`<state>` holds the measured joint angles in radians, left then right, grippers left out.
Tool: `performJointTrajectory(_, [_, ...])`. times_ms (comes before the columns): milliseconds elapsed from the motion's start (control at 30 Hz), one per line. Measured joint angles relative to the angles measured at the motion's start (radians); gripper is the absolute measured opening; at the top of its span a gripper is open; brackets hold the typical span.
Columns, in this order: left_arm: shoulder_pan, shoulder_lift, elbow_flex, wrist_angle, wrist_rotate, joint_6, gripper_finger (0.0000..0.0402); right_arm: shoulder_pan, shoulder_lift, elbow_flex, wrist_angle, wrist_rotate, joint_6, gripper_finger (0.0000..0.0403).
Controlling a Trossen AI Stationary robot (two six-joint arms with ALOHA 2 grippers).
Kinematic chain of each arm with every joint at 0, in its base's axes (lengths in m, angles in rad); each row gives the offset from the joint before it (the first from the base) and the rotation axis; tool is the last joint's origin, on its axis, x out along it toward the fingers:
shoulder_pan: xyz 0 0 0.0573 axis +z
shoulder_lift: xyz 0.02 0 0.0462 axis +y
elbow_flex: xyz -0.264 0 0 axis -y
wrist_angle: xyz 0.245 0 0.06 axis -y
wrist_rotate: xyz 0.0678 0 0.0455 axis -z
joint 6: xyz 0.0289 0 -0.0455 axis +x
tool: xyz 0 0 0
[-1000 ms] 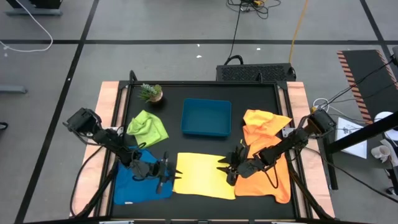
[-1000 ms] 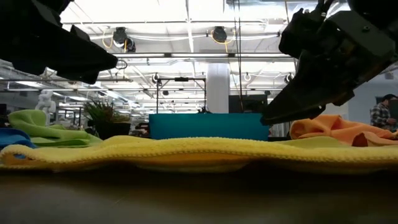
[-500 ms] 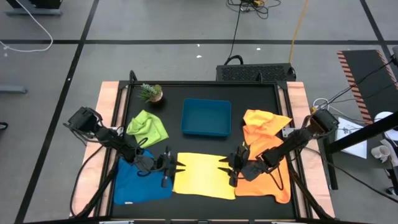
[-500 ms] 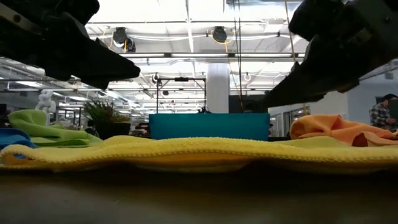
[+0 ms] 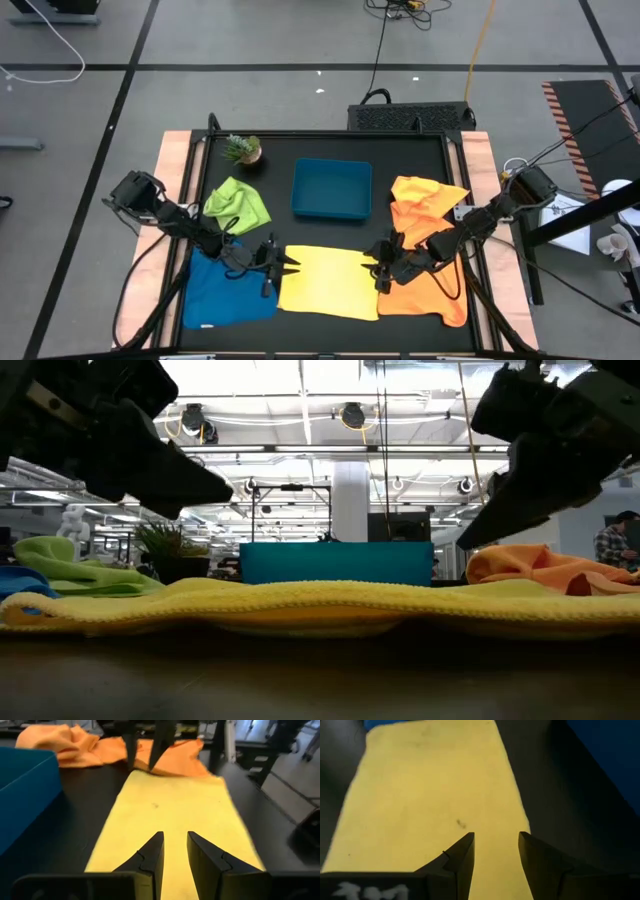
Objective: Fold microfiber towels
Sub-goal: Fold the yellow microfiber cloth
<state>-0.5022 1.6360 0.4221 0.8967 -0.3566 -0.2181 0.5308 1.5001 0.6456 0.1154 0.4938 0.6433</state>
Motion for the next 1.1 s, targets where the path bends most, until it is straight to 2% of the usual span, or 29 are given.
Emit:
performJointTrajectory(300, [-0.002,0.000,0.000,-0.011,0.000,0.001,0.0088,-0.052,0.000,0.000,-0.135,-0.007,0.055,0.0144])
performJointTrajectory(500, [-0.002,0.000,0.000,-0.011,0.000,0.012,0.0088,-0.108,0.000,0.000,-0.173,-0.209,0.109,0.0144])
performJointTrajectory(733, [-0.002,0.000,0.000,-0.011,0.000,0.013,0.0088,-0.125,0.000,0.000,-0.177,-0.340,0.153,0.0144])
performJointTrajectory(1000, [0.002,0.000,0.022,-0.012,-0.002,0.030,0.0088,-0.125,0.000,0.000,-0.196,-0.337,0.129,0.0143])
performJointTrajectory(1100, [0.020,0.000,0.056,-0.036,0.040,0.041,0.0088,-0.125,-0.004,0.000,-0.195,-0.318,0.100,0.0129])
